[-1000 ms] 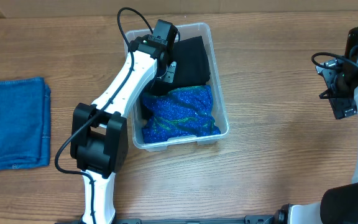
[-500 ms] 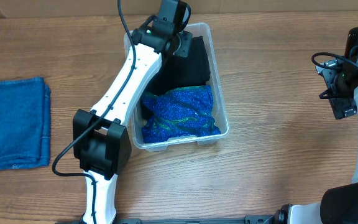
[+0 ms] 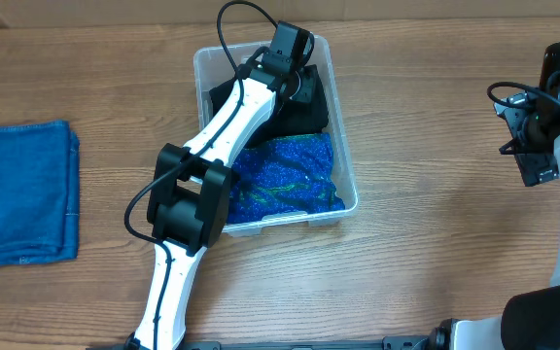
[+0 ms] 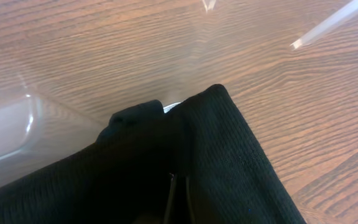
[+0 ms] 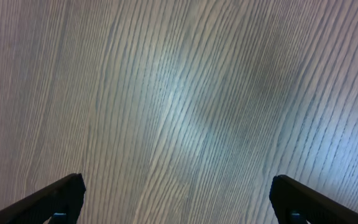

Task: Pack container
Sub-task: 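Press the black cloth flat with the left gripper, then lift out, then move the left gripper left over the folded blue towel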

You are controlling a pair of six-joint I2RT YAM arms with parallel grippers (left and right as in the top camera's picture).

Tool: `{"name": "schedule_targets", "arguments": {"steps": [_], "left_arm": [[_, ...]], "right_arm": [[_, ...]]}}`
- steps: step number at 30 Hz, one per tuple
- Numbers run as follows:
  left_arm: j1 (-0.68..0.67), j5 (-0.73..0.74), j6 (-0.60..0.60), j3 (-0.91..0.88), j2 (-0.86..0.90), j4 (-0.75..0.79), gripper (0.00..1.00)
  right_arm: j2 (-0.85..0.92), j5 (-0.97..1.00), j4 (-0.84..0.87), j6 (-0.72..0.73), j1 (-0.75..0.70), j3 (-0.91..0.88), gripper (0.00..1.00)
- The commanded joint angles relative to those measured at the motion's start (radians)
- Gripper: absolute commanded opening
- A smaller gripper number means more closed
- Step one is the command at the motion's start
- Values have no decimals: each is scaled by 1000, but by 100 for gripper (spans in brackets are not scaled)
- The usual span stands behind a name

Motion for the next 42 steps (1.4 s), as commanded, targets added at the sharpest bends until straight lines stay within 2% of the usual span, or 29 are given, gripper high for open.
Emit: {"name": "schedule_targets", "arguments": {"steps": [1,7,8,9,10,12,13,14,19,23,24,25,26,28,31,34,36,40,42], "left_arm": [[-43,87,33,3,23,-6,11],[-121,73,122,4,-77,-8,28],[-122,73,122,4,-92,-10,32],[-122,72,122,4,-113,-19,47],[-122,70,122,4,-128,-29,52],[-120,67,135,4,-163,-51,57],[-120,57,146,4,-180,-55,64],[-119,32,145,4,-194,-56,65],[-119,-193,144,4,-261,-67,67],[-111,-416,103,4,-292,-152,70],[-103,-495,99,4,-299,-195,73],[-89,-567,99,4,-308,-246,84],[-74,-592,99,4,-319,-285,88],[-34,-592,94,4,-354,-362,93],[31,-591,71,4,-424,-426,94],[145,-585,29,4,-531,-523,100],[246,-575,-50,4,-584,-592,100],[451,-323,-180,3,-620,-732,100],[558,-250,-270,1,-618,-804,100]], "right_arm": [[-3,3,2,5,-2,1,100],[-3,2,2,5,-2,1,100],[-3,3,2,5,-2,1,100],[-3,3,2,5,-2,1,100],[-3,3,2,5,-2,1,100],[-3,3,2,5,-2,1,100],[-3,2,2,5,-2,1,100],[-3,3,2,5,-2,1,100],[-3,2,2,5,-2,1,100],[-3,2,2,5,-2,1,100],[-3,3,2,5,-2,1,100],[-3,3,2,5,-2,1,100],[-3,3,2,5,-2,1,100],[-3,3,2,5,-2,1,100],[-3,3,2,5,-2,1,100],[-3,3,2,5,-2,1,100],[-3,3,2,5,-2,1,100],[-3,3,2,5,-2,1,100],[-3,3,2,5,-2,1,100]]}}
